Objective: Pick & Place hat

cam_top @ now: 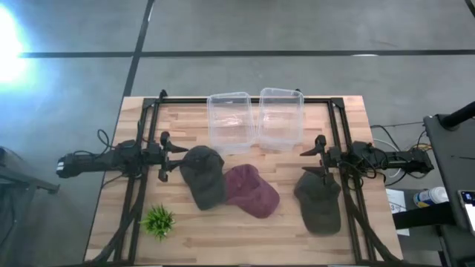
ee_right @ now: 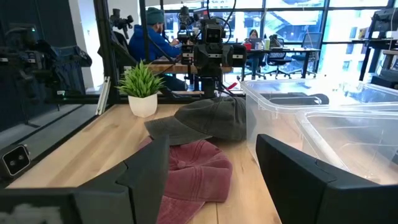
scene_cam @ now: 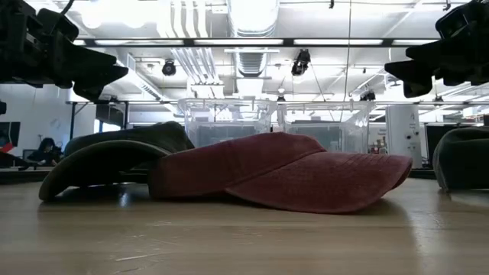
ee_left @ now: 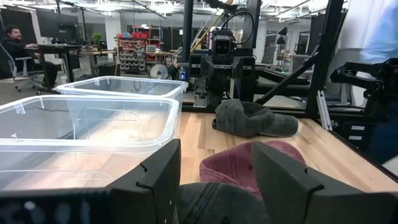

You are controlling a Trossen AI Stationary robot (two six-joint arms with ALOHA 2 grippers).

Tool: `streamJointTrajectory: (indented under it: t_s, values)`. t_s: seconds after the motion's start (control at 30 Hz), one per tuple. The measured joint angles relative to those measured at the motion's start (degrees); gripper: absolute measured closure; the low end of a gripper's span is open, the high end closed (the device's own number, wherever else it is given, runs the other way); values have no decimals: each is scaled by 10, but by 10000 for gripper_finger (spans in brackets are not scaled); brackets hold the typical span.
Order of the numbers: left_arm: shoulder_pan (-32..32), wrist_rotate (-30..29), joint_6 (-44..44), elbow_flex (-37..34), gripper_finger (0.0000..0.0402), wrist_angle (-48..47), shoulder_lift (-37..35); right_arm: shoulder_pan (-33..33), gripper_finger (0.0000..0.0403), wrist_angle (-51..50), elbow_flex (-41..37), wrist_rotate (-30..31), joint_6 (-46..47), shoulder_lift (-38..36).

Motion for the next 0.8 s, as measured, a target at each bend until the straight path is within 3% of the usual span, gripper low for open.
streamJointTrajectory:
  t_s: [0.3, 0.6, 0.8]
  values:
    - [0, 0, 0, 0, 211, 0, 0, 0, 165, 0, 0, -1, 16, 0]
    - [0, 0, 0, 0, 211, 0, 0, 0, 165, 0, 0, -5, 558, 0]
    - [0, 0, 0, 0, 211, 0, 0, 0, 165, 10, 0, 74, 655, 8]
